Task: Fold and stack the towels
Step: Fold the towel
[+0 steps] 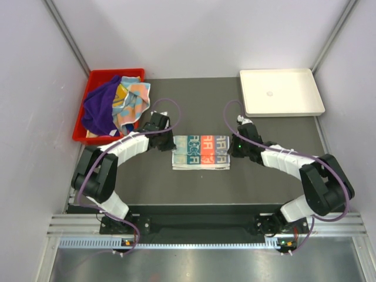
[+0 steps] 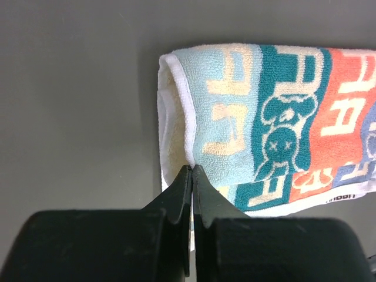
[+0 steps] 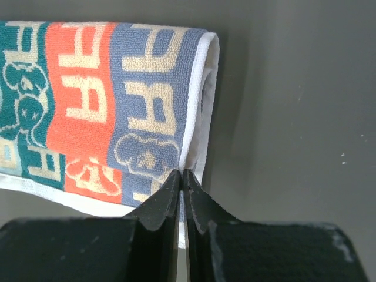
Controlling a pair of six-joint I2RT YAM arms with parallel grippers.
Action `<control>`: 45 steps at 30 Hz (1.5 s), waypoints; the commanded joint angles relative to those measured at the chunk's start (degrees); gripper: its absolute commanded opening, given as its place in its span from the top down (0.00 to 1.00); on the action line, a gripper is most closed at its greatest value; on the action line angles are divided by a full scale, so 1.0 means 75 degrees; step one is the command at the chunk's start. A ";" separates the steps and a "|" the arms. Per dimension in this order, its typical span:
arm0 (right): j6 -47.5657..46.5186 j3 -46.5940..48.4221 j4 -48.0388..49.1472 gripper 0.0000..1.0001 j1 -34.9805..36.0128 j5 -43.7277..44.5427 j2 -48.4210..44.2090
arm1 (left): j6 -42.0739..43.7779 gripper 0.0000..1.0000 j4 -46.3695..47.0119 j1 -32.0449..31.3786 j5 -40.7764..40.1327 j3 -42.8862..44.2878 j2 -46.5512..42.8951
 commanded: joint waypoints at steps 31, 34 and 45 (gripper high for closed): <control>0.0385 -0.0634 -0.0587 0.98 0.0583 0.0074 -0.1987 | -0.0347 1.00 -0.0493 -0.0195 0.0541 -0.1057 -0.1934; 0.0444 -0.0833 -0.0493 0.98 0.0595 0.0074 -0.1976 | -0.0382 1.00 -0.0423 -0.0288 0.0529 -0.1245 -0.1934; 0.0608 -0.1232 -0.0177 0.98 0.0619 0.0063 -0.1870 | -0.0464 1.00 -0.0118 -0.0347 0.0471 -0.1761 -0.1747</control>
